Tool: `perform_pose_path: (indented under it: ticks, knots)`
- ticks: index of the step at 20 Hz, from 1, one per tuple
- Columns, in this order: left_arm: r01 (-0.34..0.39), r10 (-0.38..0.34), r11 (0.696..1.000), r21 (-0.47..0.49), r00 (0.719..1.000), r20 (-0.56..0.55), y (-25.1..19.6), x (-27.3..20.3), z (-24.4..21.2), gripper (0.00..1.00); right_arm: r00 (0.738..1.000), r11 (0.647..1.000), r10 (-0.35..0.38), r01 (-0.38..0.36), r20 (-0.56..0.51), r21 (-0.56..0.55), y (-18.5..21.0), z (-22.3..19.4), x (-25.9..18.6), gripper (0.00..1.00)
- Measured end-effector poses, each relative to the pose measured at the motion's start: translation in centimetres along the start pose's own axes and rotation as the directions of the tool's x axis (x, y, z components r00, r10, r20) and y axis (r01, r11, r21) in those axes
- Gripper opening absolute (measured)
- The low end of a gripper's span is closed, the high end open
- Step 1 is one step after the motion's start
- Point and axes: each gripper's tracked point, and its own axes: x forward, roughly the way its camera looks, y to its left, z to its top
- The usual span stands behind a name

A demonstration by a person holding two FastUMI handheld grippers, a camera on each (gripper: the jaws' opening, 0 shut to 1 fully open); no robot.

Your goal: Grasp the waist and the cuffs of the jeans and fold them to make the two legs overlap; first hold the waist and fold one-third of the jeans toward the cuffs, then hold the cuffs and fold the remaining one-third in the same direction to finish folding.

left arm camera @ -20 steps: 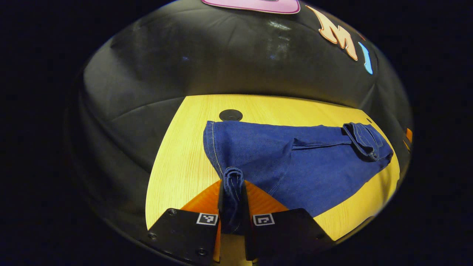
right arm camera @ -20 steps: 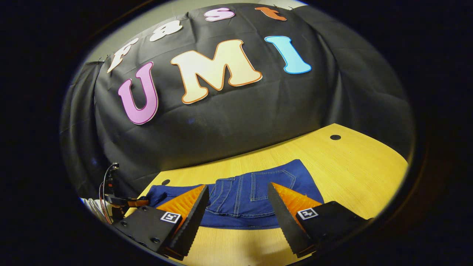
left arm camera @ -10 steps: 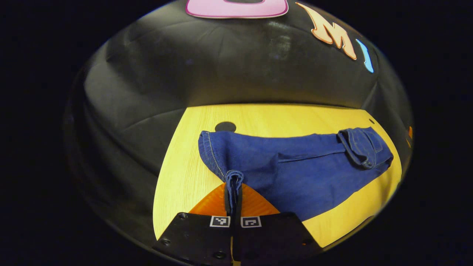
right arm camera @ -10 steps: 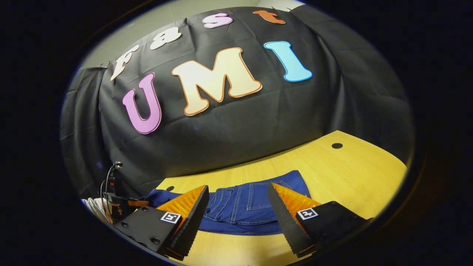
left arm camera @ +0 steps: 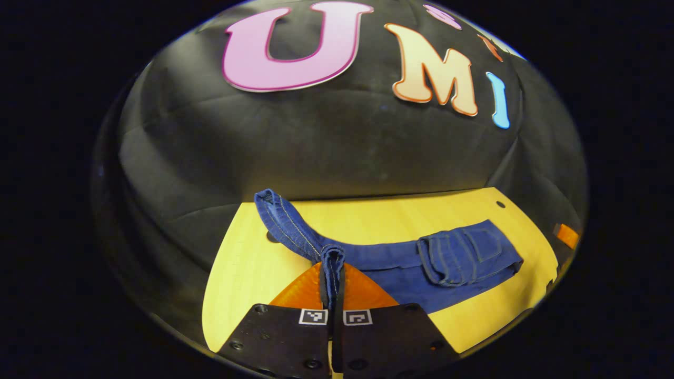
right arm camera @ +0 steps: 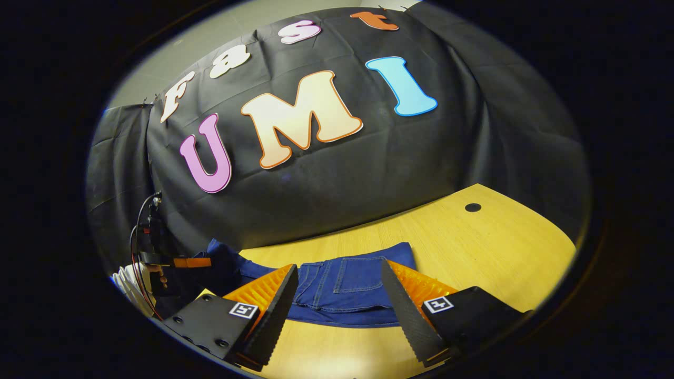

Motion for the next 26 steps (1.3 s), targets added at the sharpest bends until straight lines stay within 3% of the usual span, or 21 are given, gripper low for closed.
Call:
perform_pose_path:
  ticks: [5,12,20,26]
  knots:
    - [0.076,-0.069,0.990,-0.122,0.996,0.061,-7.2,-0.1,4.4,0.00,0.999,1.000,0.014,-0.014,-0.039,0.006,-3.7,-0.4,-2.7,0.98]
    - [0.164,-0.162,0.986,-0.020,0.985,0.067,-17.5,1.2,5.8,0.00,1.000,1.000,0.007,-0.007,-0.028,0.004,-8.2,1.1,-5.0,0.98]
    - [0.272,-0.274,0.959,0.079,0.962,0.003,-28.6,5.0,3.7,0.00,1.000,0.999,-0.016,0.015,-0.013,-0.038,-12.0,2.3,-6.7,0.98]
    - [0.288,-0.283,0.957,0.048,0.956,-0.079,-33.2,9.3,-1.8,0.00,0.999,0.999,-0.031,0.031,-0.017,-0.043,-14.4,2.6,-7.2,0.98]
